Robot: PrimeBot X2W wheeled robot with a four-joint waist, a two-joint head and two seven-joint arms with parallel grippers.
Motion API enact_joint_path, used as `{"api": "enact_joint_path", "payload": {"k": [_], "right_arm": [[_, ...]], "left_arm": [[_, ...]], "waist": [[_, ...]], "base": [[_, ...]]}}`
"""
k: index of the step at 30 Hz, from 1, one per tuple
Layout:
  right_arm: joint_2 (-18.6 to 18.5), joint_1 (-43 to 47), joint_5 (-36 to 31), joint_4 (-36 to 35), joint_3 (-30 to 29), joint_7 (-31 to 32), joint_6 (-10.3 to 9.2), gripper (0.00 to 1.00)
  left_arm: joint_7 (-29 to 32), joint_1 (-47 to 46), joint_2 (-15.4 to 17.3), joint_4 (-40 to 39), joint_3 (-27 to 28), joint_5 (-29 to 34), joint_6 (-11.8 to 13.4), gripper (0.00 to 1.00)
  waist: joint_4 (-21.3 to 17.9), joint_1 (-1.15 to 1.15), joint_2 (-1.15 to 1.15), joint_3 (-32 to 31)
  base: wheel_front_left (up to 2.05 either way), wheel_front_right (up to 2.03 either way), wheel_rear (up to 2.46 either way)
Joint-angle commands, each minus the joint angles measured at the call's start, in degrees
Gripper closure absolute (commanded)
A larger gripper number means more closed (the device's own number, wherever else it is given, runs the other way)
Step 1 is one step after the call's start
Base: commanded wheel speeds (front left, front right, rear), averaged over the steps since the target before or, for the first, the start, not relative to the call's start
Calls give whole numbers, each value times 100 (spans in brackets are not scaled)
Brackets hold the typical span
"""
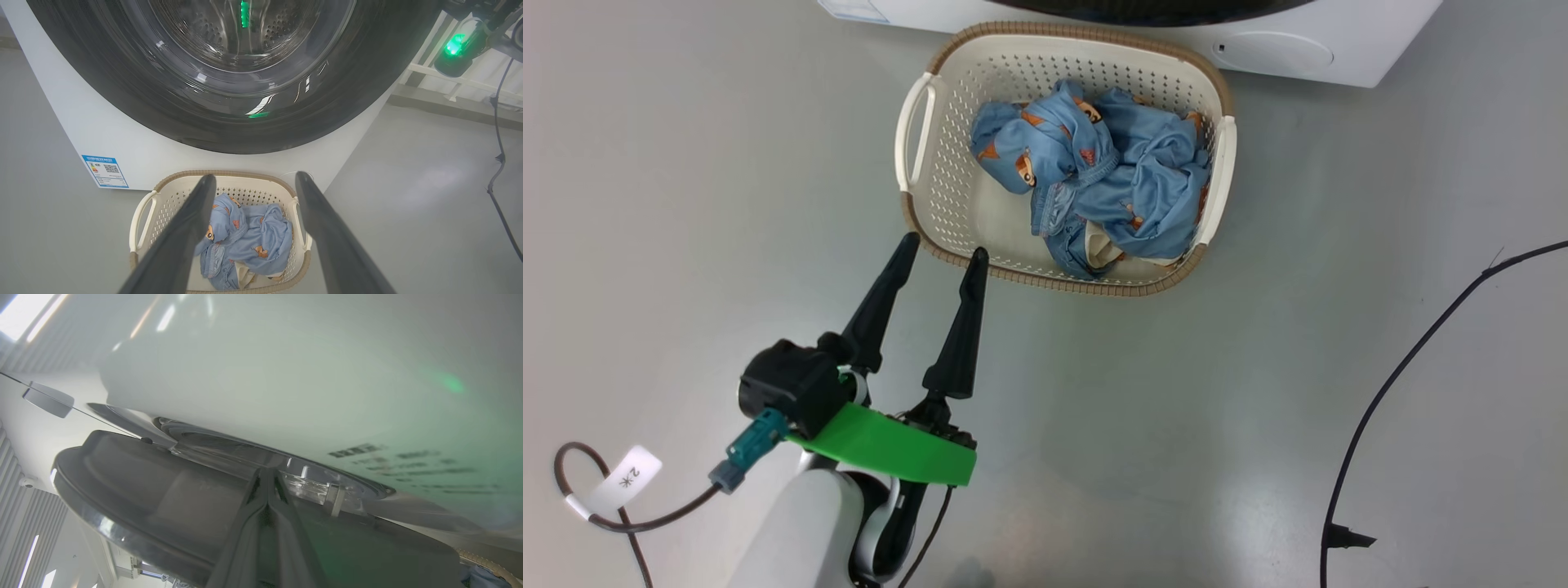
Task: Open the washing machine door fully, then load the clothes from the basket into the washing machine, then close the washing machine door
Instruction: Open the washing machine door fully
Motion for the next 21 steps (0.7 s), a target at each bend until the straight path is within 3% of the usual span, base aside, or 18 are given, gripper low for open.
{"api": "enact_joint_path", "payload": {"k": [1,21], "right_arm": [[156,80,-35,-166,80,77,14,100],[437,1091,-9,-481,404,362,14,100]], "left_arm": [[-36,-63,110,-136,154,-37,36,0],[-36,163,110,-14,231,111,2,0]], "waist": [[5,0,0,-37],[-160,0,0,-607]], "base": [[0,0,0],[0,0,0]]}}
